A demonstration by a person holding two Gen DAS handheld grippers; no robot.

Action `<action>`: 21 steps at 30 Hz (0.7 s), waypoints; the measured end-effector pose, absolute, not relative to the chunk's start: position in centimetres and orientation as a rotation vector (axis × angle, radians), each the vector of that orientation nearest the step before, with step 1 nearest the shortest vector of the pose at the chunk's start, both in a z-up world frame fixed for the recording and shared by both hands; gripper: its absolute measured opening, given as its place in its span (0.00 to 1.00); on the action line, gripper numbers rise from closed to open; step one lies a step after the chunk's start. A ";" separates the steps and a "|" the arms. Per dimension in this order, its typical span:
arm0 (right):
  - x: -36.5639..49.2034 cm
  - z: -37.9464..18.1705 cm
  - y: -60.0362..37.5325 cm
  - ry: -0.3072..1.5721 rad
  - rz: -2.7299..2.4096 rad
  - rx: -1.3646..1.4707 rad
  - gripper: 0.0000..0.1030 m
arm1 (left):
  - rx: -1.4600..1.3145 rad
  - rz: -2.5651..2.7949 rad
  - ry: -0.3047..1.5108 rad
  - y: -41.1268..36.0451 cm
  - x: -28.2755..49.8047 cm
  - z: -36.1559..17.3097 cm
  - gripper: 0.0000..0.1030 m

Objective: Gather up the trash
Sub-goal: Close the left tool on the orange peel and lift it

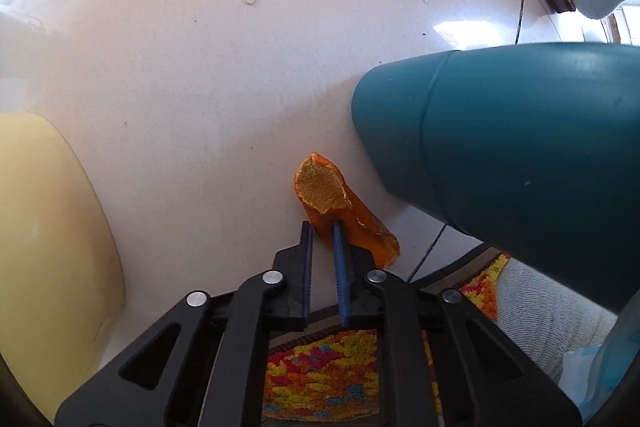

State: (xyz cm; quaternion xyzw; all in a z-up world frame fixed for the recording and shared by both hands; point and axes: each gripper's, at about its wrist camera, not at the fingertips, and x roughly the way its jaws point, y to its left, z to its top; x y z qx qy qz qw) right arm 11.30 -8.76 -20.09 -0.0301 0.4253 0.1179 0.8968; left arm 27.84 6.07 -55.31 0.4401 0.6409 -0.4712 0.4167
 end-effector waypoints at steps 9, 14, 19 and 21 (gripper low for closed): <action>11.3 -20.1 -8.7 0.881 0.244 -0.063 0.74 | 1.136 -1.086 1.685 3.5 28.0 -55.3 0.06; 11.3 -20.1 -8.7 0.881 0.244 -0.063 0.74 | 1.156 -0.997 1.734 2.0 29.2 -54.5 0.05; 11.3 -20.1 -8.8 0.881 0.243 -0.063 0.74 | 1.197 -0.943 1.715 1.6 30.7 -52.6 0.04; 11.3 -20.1 -8.7 0.881 0.243 -0.063 0.74 | 1.177 -0.937 1.725 1.5 31.4 -51.3 0.04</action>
